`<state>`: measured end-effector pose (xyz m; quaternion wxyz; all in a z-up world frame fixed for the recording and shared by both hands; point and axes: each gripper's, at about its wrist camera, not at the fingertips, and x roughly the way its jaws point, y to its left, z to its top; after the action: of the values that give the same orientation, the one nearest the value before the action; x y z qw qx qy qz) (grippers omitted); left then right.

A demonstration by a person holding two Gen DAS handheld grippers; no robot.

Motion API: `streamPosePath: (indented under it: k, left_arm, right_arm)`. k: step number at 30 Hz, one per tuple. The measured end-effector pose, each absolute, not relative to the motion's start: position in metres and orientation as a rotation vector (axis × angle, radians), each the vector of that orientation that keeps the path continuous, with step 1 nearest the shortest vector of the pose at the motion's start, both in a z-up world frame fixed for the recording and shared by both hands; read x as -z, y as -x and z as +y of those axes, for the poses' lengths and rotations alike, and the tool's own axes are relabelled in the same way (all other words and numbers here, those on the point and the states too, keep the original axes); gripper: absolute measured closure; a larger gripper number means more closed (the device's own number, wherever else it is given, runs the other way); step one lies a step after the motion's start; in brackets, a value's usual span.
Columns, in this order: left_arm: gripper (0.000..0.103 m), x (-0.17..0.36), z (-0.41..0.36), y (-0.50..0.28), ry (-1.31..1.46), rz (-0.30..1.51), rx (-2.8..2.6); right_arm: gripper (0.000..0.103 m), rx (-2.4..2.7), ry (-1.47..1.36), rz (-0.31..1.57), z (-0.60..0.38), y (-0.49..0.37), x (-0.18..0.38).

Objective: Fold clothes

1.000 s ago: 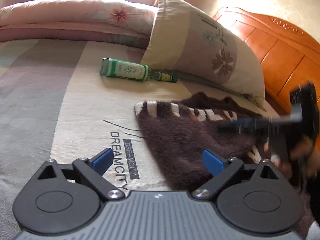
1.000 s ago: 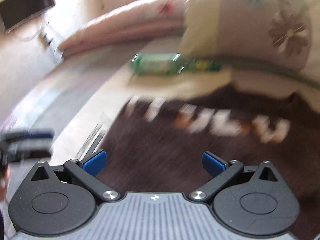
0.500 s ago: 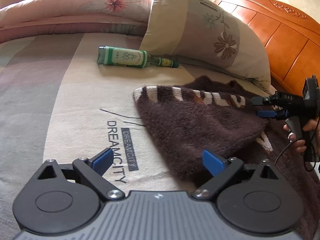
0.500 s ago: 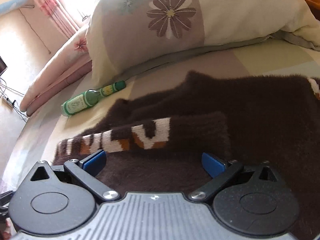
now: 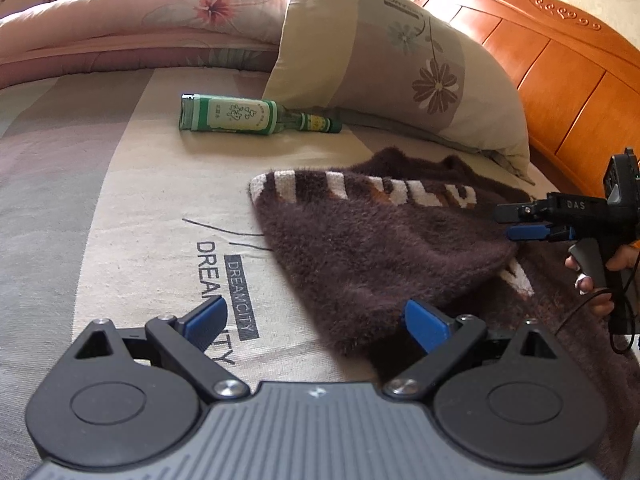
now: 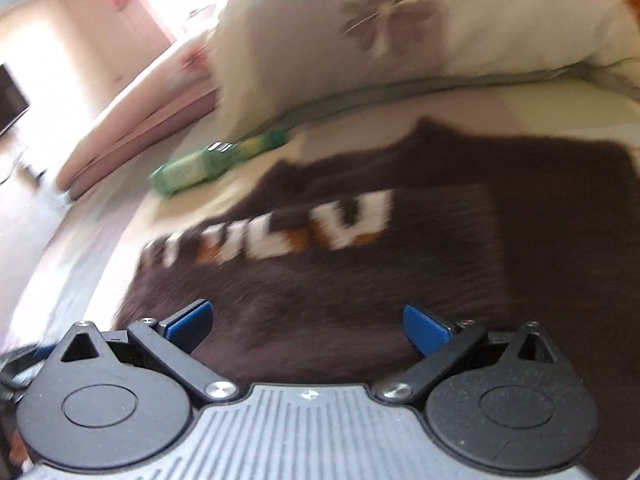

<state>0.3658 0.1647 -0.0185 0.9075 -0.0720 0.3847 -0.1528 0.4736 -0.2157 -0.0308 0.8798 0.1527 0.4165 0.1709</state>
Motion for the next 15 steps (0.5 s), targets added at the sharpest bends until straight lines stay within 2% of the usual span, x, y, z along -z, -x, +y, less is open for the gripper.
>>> streamPosePath:
  k: [5,11,15]
  left_arm:
    - [0.007,0.017,0.166,-0.366,0.153,0.792,0.310]
    - [0.007,0.020,0.168,-0.368,0.153,0.807,0.300]
    - [0.007,0.018,0.168,-0.366,0.161,0.796,0.312]
  right_arm:
    - [0.000,-0.451,-0.347,0.852,-0.186,-0.490,0.026]
    - [0.000,-0.542,-0.436,0.931,-0.162,-0.508,0.044]
    - [0.000,-0.441,-0.424,0.872,-0.179,-0.510,0.031]
